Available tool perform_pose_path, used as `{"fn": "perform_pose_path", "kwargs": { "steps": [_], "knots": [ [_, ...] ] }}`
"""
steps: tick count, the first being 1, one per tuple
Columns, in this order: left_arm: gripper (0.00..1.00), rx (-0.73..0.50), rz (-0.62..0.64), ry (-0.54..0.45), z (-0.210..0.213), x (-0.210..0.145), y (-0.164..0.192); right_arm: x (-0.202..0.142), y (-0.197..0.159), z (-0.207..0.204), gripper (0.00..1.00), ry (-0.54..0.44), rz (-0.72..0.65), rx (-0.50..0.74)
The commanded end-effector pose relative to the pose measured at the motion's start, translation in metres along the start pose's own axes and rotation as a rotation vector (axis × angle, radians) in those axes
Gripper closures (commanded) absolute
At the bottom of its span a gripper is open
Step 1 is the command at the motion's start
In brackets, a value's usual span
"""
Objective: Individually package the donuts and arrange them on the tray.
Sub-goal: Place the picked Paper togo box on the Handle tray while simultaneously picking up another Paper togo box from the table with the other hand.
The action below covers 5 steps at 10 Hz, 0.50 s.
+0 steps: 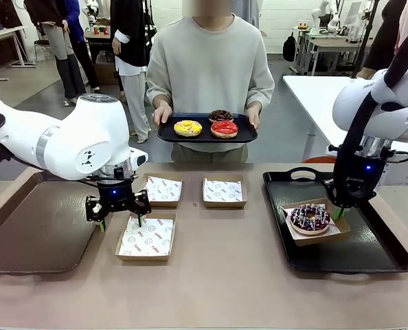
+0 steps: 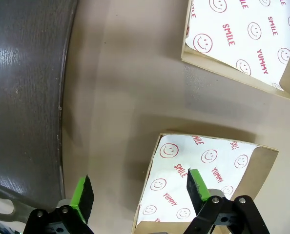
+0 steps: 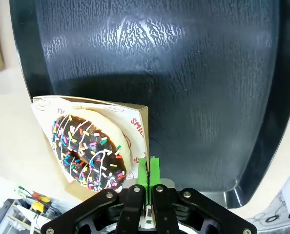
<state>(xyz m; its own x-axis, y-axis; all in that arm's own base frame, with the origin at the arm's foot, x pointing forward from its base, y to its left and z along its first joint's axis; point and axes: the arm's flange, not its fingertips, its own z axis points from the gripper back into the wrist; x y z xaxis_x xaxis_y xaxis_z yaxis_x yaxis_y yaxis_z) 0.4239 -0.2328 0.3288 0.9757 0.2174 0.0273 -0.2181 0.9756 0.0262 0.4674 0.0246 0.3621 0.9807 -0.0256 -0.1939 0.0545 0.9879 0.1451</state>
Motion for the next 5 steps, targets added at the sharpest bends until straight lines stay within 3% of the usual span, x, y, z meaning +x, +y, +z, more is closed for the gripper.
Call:
{"fn": "perform_pose_path", "kwargs": {
  "steps": [1,5],
  "knots": [
    [0.0,0.0,0.003,-0.027,-0.004,-0.0009,-0.0021,-0.0006,0.0001,-0.0085,0.99,-0.051,-0.049,0.013],
    [0.0,0.005,-0.001,-0.022,-0.0054,0.0012,-0.0023,0.006,0.0001,-0.0159,0.99,-0.051,-0.081,0.001]
  ]
}}
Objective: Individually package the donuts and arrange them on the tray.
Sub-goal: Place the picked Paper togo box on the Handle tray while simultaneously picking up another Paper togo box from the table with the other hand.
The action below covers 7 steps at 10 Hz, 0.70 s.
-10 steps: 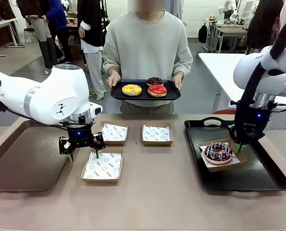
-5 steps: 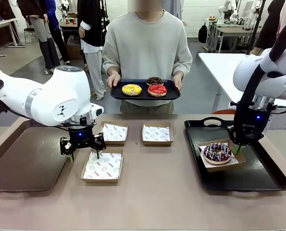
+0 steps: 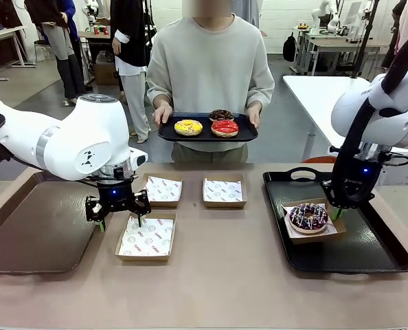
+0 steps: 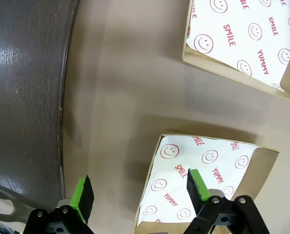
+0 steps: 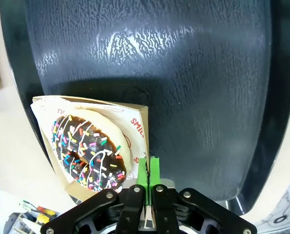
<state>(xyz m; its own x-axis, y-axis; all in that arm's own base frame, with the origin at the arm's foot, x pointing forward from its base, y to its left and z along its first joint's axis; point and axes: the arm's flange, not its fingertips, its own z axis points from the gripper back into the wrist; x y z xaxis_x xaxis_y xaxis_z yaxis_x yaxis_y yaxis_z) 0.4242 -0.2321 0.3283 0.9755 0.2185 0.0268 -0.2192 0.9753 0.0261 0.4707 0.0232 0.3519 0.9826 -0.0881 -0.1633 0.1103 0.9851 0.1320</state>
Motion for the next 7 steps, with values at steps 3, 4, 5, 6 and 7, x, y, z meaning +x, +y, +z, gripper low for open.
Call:
{"fn": "perform_pose_path", "kwargs": {
  "steps": [3,4,5,6,7],
  "knots": [
    [0.0,0.007,-0.004,-0.019,-0.0054,0.0009,-0.0027,0.0036,0.0042,-0.0115,0.99,0.004,-0.021,-0.003],
    [0.0,0.009,-0.004,-0.018,-0.0055,0.0007,-0.0026,0.0045,0.004,-0.0124,0.99,0.01,-0.018,-0.004],
    [0.0,0.015,-0.005,-0.017,-0.0061,0.0008,-0.0031,0.0056,0.0035,-0.0126,0.99,0.013,-0.019,-0.003],
    [0.0,0.024,-0.006,-0.015,-0.0067,0.0009,-0.0031,0.0055,0.0035,-0.0119,0.99,0.003,-0.03,-0.023],
    [0.0,0.026,-0.005,-0.013,-0.0069,0.0015,-0.0031,0.0038,0.0042,-0.0093,0.99,-0.006,-0.035,-0.042]
  ]
}}
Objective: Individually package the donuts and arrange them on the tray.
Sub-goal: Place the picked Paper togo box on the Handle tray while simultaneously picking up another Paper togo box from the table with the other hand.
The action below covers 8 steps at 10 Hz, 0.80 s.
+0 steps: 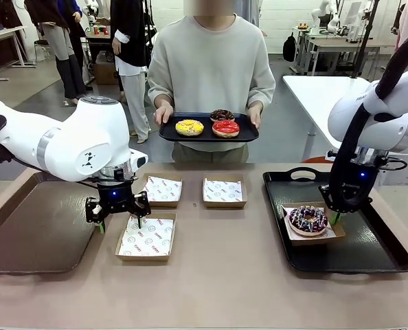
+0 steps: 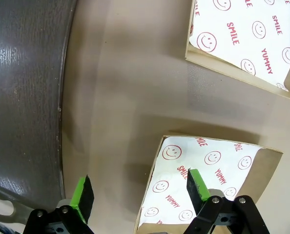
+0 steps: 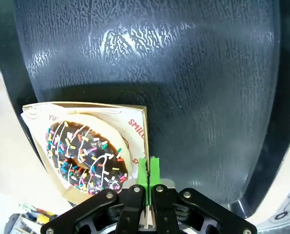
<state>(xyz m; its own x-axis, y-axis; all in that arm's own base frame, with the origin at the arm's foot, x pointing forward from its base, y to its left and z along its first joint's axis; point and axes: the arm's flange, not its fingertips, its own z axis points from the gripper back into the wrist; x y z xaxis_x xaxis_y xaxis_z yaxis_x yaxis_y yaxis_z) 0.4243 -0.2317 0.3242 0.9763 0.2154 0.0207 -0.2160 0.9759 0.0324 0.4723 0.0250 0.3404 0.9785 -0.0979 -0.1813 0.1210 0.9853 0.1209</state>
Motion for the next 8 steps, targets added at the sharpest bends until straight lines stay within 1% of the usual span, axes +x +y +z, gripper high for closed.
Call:
{"fn": "perform_pose_path", "kwargs": {
  "steps": [1,4,8],
  "knots": [
    [0.0,0.019,-0.003,-0.019,-0.0029,0.0016,-0.0032,-0.0023,0.0049,0.0054,0.99,-0.035,-0.026,-0.042],
    [0.0,0.022,0.001,-0.014,-0.0043,0.0033,-0.0033,-0.0066,0.0061,0.0111,0.99,-0.063,-0.041,-0.079],
    [0.0,0.015,0.002,-0.014,-0.0051,0.0046,-0.003,-0.0042,0.0074,0.0112,0.99,-0.058,-0.043,-0.088]
  ]
}}
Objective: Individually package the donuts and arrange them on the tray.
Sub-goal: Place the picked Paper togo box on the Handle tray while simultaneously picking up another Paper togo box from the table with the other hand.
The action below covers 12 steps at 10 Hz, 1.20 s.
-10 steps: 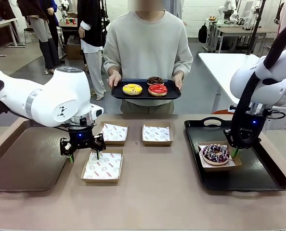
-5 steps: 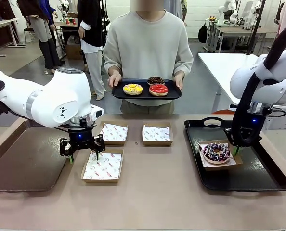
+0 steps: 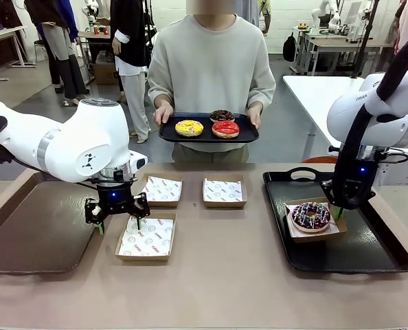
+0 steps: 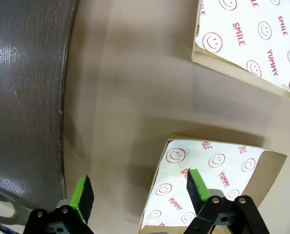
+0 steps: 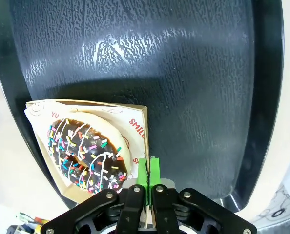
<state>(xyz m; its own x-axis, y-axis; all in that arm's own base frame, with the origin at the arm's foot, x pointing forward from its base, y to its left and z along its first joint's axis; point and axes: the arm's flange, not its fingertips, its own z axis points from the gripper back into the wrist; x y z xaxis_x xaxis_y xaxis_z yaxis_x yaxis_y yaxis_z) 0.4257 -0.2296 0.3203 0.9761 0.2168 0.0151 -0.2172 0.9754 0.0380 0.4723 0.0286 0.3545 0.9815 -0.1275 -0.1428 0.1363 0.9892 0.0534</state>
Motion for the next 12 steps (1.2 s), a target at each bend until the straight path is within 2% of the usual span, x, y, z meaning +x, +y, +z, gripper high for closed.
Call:
{"fn": "perform_pose_path", "kwargs": {
  "steps": [1,2,3,4,5,7,8,9,10,12],
  "knots": [
    [0.0,0.002,0.002,-0.015,-0.001,0.0031,-0.0048,-0.001,0.0023,-0.0018,0.99,-0.017,-0.018,-0.022],
    [0.0,-0.004,-0.001,-0.013,-0.0013,0.0029,-0.0051,-0.0008,0.0025,-0.0023,0.99,-0.016,-0.011,-0.021],
    [0.47,-0.018,-0.018,-0.008,-0.0004,0.0022,-0.0051,-0.0008,0.0021,-0.0028,0.52,-0.01,0.0,-0.012],
    [0.6,-0.03,-0.026,-0.005,0.0015,-0.0002,-0.0048,-0.001,0.0014,-0.0029,0.39,-0.003,0.0,-0.01],
    [1.0,-0.034,-0.041,0.003,0.0026,-0.0016,-0.0046,-0.0009,0.0006,-0.0029,0.0,-0.001,-0.004,-0.003],
    [1.0,-0.033,-0.059,0.034,0.0013,-0.0013,-0.0041,-0.0001,-0.0002,-0.0032,0.0,0.004,-0.005,-0.002],
    [0.85,-0.035,-0.06,0.039,0.0011,-0.0009,-0.0042,-0.0003,-0.0002,-0.003,0.14,0.004,-0.005,-0.002],
    [0.94,-0.036,-0.062,0.043,0.0017,-0.0011,-0.0038,-0.0003,-0.0002,-0.0029,0.03,0.004,-0.007,-0.002],
    [1.0,-0.038,-0.064,0.044,0.0023,-0.0011,-0.0035,-0.0007,-0.0003,-0.0022,0.0,0.0,-0.009,-0.002],
    [1.0,-0.039,-0.065,0.048,0.0029,-0.0004,-0.0032,-0.0011,-0.0009,-0.0008,0.0,-0.008,-0.009,0.012]
  ]
}}
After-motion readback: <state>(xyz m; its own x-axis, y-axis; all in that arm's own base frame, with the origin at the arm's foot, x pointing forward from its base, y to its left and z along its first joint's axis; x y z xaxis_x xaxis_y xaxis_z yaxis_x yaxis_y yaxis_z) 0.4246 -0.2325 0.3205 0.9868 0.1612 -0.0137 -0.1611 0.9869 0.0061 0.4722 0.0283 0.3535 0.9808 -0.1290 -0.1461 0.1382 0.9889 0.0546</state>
